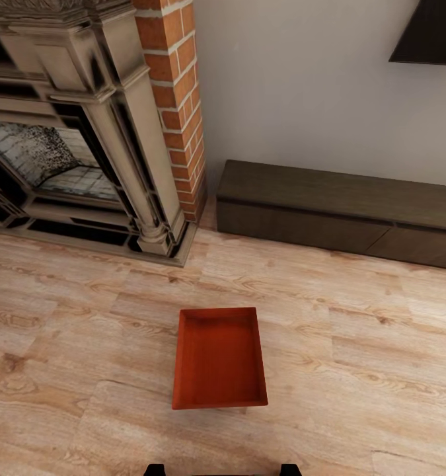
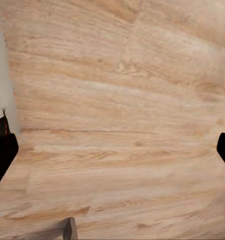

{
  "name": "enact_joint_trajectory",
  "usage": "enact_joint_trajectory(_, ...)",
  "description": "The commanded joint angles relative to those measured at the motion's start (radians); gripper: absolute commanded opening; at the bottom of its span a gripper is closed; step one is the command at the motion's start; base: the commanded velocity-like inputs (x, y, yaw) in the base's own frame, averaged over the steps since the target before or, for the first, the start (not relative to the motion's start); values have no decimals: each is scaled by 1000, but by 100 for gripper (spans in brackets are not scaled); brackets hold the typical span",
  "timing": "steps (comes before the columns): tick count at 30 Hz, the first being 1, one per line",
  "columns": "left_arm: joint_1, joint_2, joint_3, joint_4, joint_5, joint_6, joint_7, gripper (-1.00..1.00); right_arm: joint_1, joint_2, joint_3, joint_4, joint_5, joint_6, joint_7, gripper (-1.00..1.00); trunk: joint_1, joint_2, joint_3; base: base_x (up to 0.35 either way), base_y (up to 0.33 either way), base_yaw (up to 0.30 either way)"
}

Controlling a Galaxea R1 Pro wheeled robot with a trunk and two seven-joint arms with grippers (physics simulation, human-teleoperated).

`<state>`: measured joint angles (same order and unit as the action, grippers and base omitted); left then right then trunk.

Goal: Move the two storage containers from the living room to the garage. In the garage, place one container on the floor and stack the other container on top of it (either order is fine).

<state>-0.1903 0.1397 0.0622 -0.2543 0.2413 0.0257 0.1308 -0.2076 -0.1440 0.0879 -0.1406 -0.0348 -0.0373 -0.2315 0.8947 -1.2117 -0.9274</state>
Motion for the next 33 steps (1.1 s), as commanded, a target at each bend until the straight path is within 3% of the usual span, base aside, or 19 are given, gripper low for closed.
enact_joint_trajectory(1,0,16,4,-29,4,29,3,100,-30,-16,6,-7,-5,2,-17,100,0,0,-1,0,0,0)
enact_joint_trajectory(4,-3,39,4,-55,10,60,6,100,-114,-29,3,-11,-8,8,-35,100,0,0,-1,0,0,0)
enact_joint_trajectory(7,-20,52,4,-65,23,80,8,100,-264,-35,1,-10,-10,-4,-49,100,0,0,-1,0,0,0)
enact_joint_trajectory(8,-29,53,3,-66,23,82,9,100,-284,-35,0,-10,-10,-5,-50,100,0,0,-1,0,0,0)
enact_joint_trajectory(10,-75,55,3,-64,24,88,15,100,-345,-34,0,-9,-11,-6,-54,100,0,0,-1,0,0,0)
enact_joint_trajectory(13,-214,60,3,-43,27,116,40,100,-460,-29,0,-7,-12,-10,-81,100,0,0,-1,0,0,0)
enact_joint_trajectory(14,-255,57,3,-40,27,121,44,100,-488,-15,0,-7,-12,-11,-87,100,0,0,-1,0,0,0)
enact_joint_trajectory(16,-339,30,4,-37,27,126,47,100,-532,39,0,-7,-12,-17,-93,100,0,0,-1,0,0,0)
enact_joint_trajectory(17,-392,3,3,-36,27,128,48,100,-554,79,0,-7,-12,-26,-96,100,0,0,-1,0,0,0)
enact_joint_trajectory(18,-415,-12,3,-36,26,129,49,100,-562,100,1,-7,-12,-32,-97,100,0,0,-1,0,0,0)
enact_joint_trajectory(19,-452,-45,2,-36,22,129,50,100,-573,142,1,-7,-12,-43,-98,100,0,0,-1,0,0,0)
enact_joint_trajectory(20,-467,-62,2,-37,20,128,50,100,-577,163,1,-7,-12,-48,-98,100,0,0,-1,0,0,0)
enact_joint_trajectory(22,-502,-146,-1,-52,5,121,54,100,-587,247,2,-7,-7,-66,-98,100,0,0,-1,0,0,0)
enact_joint_trajectory(24,-511,-182,-3,-59,-7,119,56,100,-589,278,4,-7,-3,-73,-98,100,0,0,-1,0,0,0)
enact_joint_trajectory(26,-521,-238,-6,-67,-60,114,58,100,-592,318,7,-7,3,-84,-98,100,0,0,-1,0,0,0)
enact_joint_trajectory(32,-525,-277,-6,-73,-183,58,59,100,-593,318,9,-6,1,-122,-87,100,0,0,-1,0,0,0)
enact_joint_trajectory(33,-526,-292,-6,-69,-206,41,59,100,-593,318,9,-5,0,-127,-84,100,0,0,-1,0,0,0)
